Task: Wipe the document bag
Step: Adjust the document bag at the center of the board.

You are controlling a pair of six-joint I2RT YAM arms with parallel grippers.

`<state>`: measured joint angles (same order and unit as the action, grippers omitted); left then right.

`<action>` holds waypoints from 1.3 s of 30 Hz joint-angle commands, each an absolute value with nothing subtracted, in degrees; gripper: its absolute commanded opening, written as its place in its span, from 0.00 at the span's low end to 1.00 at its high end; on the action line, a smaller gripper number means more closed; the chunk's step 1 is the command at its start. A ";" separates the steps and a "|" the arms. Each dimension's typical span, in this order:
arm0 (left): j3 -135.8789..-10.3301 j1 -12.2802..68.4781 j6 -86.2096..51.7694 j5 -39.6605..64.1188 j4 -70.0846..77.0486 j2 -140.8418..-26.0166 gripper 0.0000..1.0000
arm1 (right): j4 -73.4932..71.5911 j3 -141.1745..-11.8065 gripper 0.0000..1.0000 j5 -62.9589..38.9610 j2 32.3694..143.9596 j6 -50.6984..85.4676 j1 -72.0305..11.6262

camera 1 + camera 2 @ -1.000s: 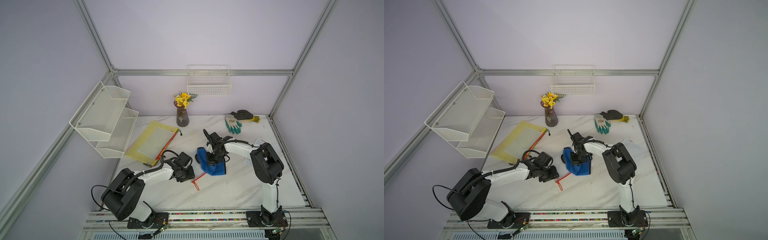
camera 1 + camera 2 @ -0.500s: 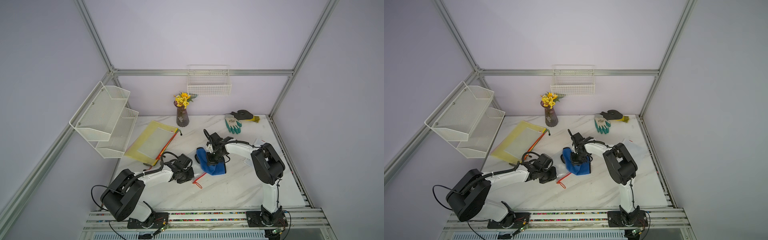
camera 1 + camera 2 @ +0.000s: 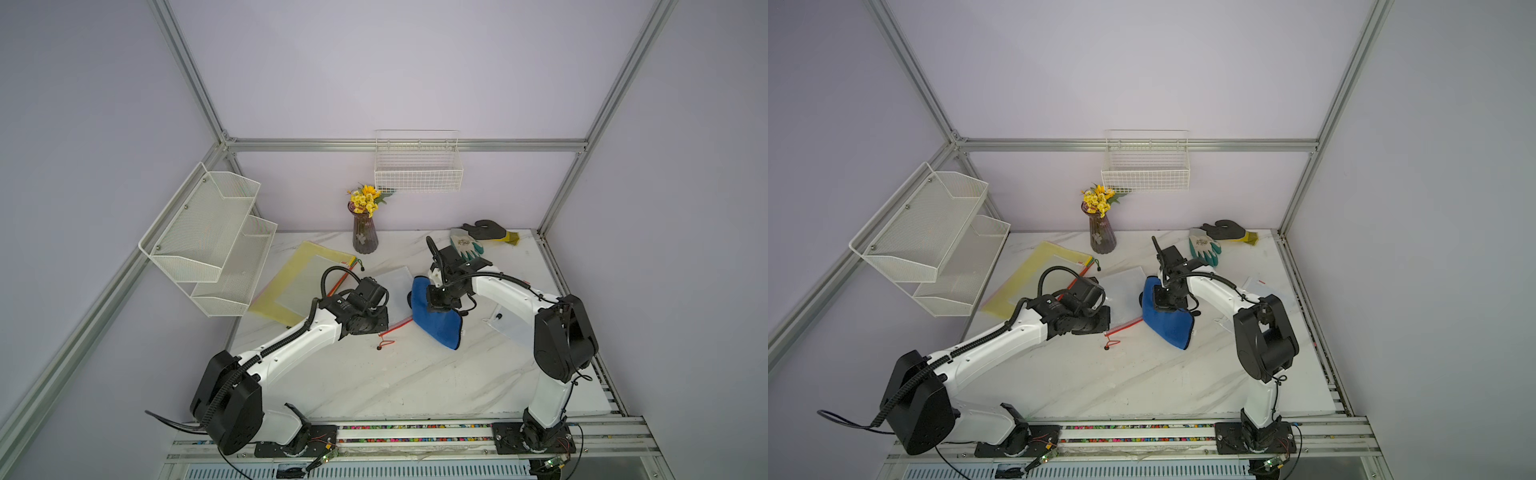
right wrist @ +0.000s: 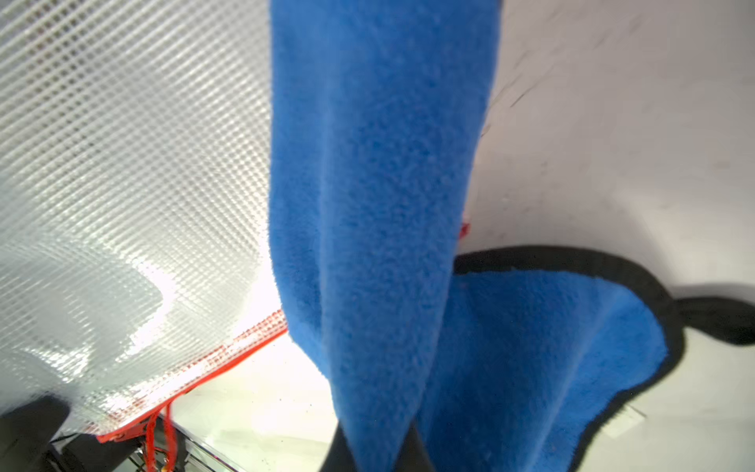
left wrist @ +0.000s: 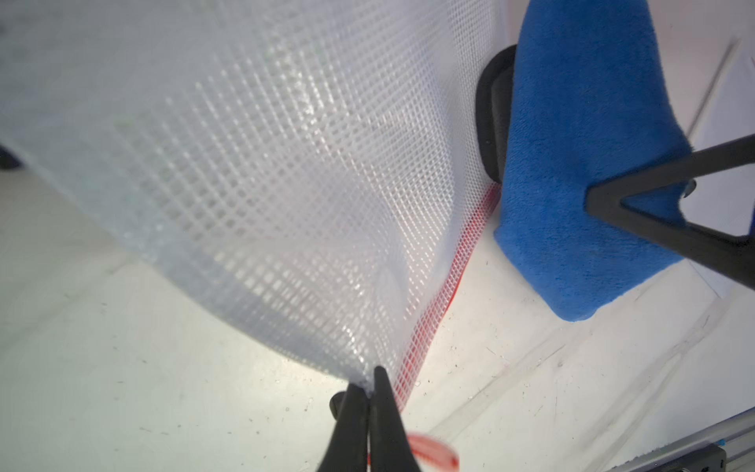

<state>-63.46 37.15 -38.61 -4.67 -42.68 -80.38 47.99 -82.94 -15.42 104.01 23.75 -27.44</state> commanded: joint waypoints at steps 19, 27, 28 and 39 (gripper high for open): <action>-67.05 52.50 21.57 -48.99 -34.71 -88.93 0.00 | 52.43 -86.86 0.00 -7.64 89.14 28.39 -10.45; -57.81 59.41 24.87 -53.26 -23.82 -82.12 0.00 | 53.22 -88.41 0.00 -11.42 91.32 27.65 -9.92; -57.70 60.91 24.99 -55.38 -21.95 -81.66 0.00 | 52.84 -88.32 0.00 -11.81 91.47 27.77 -9.92; -61.04 53.66 57.49 -59.93 9.80 -77.71 0.00 | 50.53 -89.11 0.00 -13.59 94.96 27.34 -10.23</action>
